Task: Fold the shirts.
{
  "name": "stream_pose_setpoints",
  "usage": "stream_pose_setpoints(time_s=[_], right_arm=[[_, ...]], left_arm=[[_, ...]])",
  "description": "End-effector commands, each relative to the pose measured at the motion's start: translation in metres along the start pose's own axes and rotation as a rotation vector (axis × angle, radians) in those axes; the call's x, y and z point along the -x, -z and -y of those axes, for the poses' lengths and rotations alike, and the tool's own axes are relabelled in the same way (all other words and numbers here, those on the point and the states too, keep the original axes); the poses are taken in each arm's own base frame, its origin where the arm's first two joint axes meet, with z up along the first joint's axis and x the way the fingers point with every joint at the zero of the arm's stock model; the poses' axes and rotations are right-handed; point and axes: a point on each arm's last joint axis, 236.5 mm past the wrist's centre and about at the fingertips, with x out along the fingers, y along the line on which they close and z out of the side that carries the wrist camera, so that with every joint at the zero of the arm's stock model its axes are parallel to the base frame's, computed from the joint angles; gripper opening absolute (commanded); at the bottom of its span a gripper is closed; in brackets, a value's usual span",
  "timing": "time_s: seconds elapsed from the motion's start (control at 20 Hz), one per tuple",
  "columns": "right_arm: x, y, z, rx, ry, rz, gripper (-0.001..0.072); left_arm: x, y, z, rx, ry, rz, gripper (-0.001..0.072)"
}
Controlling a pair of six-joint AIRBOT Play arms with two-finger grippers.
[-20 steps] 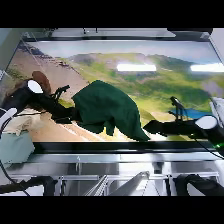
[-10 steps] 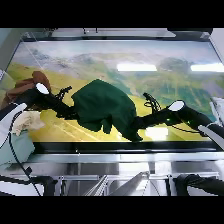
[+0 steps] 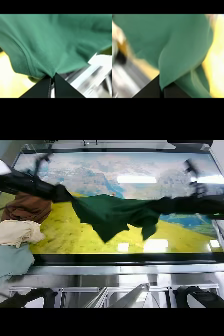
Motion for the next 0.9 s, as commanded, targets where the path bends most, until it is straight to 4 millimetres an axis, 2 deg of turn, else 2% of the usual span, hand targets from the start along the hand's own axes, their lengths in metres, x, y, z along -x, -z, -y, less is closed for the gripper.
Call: stream_pose_setpoints(time_s=[0.0, 0.05, 0.15, 0.2, 0.25, 0.3, 0.35, 0.45, 0.55, 0.6, 0.65, 0.7, 0.85], right_arm=[[0.115, -0.069, -0.071, 0.271, 0.126, 0.319, 0.0025], [0.147, -0.081, -0.097, 0.374, 0.179, 0.406, 0.0026], [0.193, -0.094, -0.141, 0.52, 0.265, 0.539, 0.0025], [0.207, -0.096, -0.159, 0.566, 0.284, 0.576, 0.0025], [0.215, -0.096, -0.172, 0.596, 0.29, 0.599, 0.0026], [0.218, -0.096, -0.179, 0.604, 0.285, 0.612, 0.0026], [0.216, -0.096, -0.178, 0.597, 0.274, 0.609, 0.0025], [0.202, -0.104, -0.153, 0.523, 0.25, 0.557, 0.0026], [0.177, -0.117, -0.109, 0.422, 0.213, 0.479, 0.0025], [0.157, -0.123, -0.08, 0.359, 0.188, 0.429, 0.0026], [0.133, -0.127, -0.052, 0.323, 0.166, 0.375, 0.0026], [0.101, -0.127, -0.02, 0.287, 0.133, 0.304, 0.0026], [-0.008, -0.115, 0.084, 0.102, 0.098, 0.154, 0.0026]], left_arm=[[0.127, -0.035, 0.126, -0.279, -0.004, 0.384, 0.0018], [0.174, -0.042, 0.163, -0.366, -0.039, 0.556, 0.002], [0.255, -0.038, 0.217, -0.488, -0.122, 0.839, 0.0021], [0.28, -0.028, 0.233, -0.516, -0.154, 0.907, 0.0021], [0.29, -0.019, 0.24, -0.534, -0.177, 0.924, 0.0021], [0.291, -0.014, 0.241, -0.538, -0.187, 0.919, 0.0021], [0.283, -0.015, 0.232, -0.515, -0.189, 0.886, 0.0021], [0.247, -0.028, 0.197, -0.436, -0.181, 0.775, 0.0022], [0.195, -0.05, 0.143, -0.325, -0.173, 0.643, 0.0023], [0.163, -0.06, 0.111, -0.27, -0.172, 0.57, 0.0022], [0.133, -0.067, 0.08, -0.233, -0.174, 0.504, 0.0022], [0.099, -0.072, 0.045, -0.171, -0.171, 0.435, 0.0022], [0.008, -0.071, -0.042, -0.059, -0.165, 0.246, 0.0022]])
